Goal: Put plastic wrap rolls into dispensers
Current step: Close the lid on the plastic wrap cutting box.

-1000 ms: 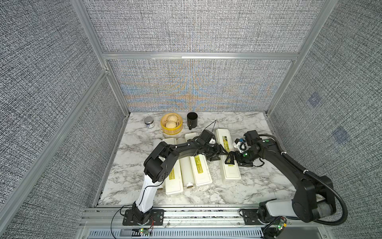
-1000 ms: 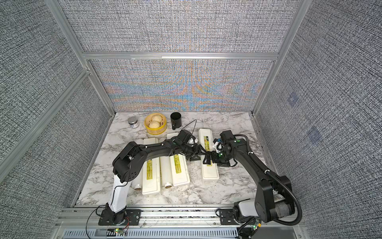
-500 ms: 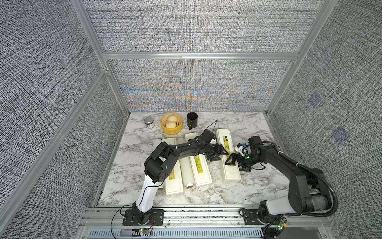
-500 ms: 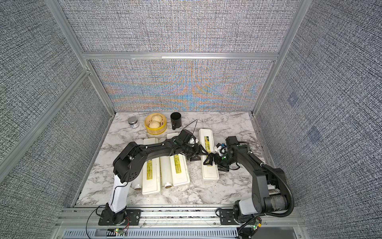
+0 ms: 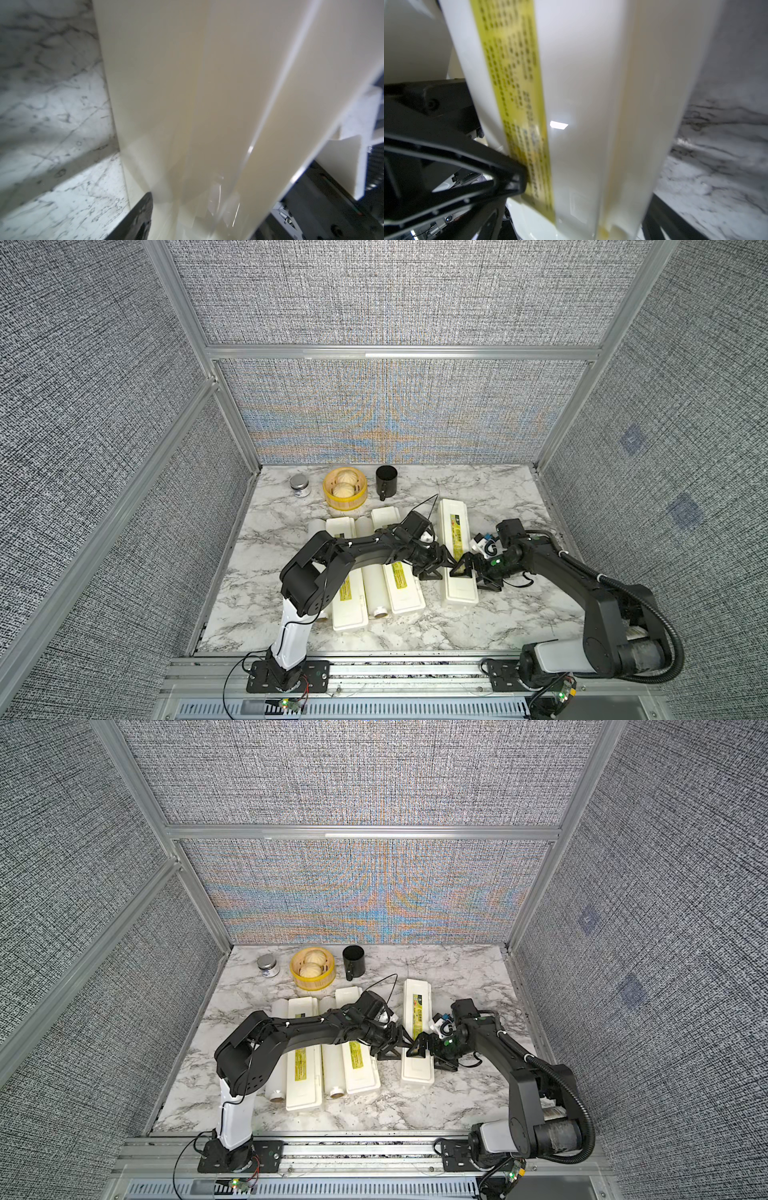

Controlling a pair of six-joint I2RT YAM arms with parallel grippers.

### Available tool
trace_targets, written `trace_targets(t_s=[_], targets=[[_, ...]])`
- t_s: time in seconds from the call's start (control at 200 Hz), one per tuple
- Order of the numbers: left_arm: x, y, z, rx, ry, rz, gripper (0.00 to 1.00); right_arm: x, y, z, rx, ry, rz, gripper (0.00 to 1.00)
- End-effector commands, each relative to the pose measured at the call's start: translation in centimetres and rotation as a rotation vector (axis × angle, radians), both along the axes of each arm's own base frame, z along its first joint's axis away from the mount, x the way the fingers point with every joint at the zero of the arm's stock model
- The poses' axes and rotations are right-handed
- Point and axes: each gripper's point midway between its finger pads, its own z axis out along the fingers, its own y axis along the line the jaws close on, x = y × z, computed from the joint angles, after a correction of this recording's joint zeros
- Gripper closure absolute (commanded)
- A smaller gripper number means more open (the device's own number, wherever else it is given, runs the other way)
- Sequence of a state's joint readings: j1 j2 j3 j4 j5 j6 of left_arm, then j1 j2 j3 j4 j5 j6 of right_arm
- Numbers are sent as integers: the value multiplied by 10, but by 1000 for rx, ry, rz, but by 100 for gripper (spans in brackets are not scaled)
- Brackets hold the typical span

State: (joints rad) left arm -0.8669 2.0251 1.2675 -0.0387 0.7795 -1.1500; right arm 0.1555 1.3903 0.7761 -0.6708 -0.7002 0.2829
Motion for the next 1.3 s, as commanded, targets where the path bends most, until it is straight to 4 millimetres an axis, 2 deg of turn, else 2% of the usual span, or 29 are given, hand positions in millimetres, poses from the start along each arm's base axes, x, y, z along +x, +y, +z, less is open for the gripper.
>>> trace_targets(t_s=[0.0,0.16,0.33,0.45,0.57,0.736,0.921,1.156,1.181,1.296], targets=[[-23,0,0,-21,82,-49,31,2,12,10,63,-20,-6,4],[-24,-16,7,-96,103,-52,31,3,23,15,103,-33,-1,6],[-20,-24,16,-154,109,-42,32,3,28,19,113,-41,6,10],[-22,-13,1,-68,99,-49,32,3,25,18,81,-43,10,10],[-16,-2,-10,15,69,-47,33,7,10,19,37,-52,-17,10],[17,6,-7,40,8,-5,32,16,-8,30,18,-87,-46,2],[63,0,-6,28,-37,27,32,41,-23,31,21,-104,-96,2],[114,-19,1,-14,-87,36,32,88,-43,15,8,-92,-156,2],[118,-19,1,-14,-90,39,32,101,-46,21,8,-116,-163,2],[139,-19,-8,-7,-97,68,32,129,-48,22,26,-132,-169,2]])
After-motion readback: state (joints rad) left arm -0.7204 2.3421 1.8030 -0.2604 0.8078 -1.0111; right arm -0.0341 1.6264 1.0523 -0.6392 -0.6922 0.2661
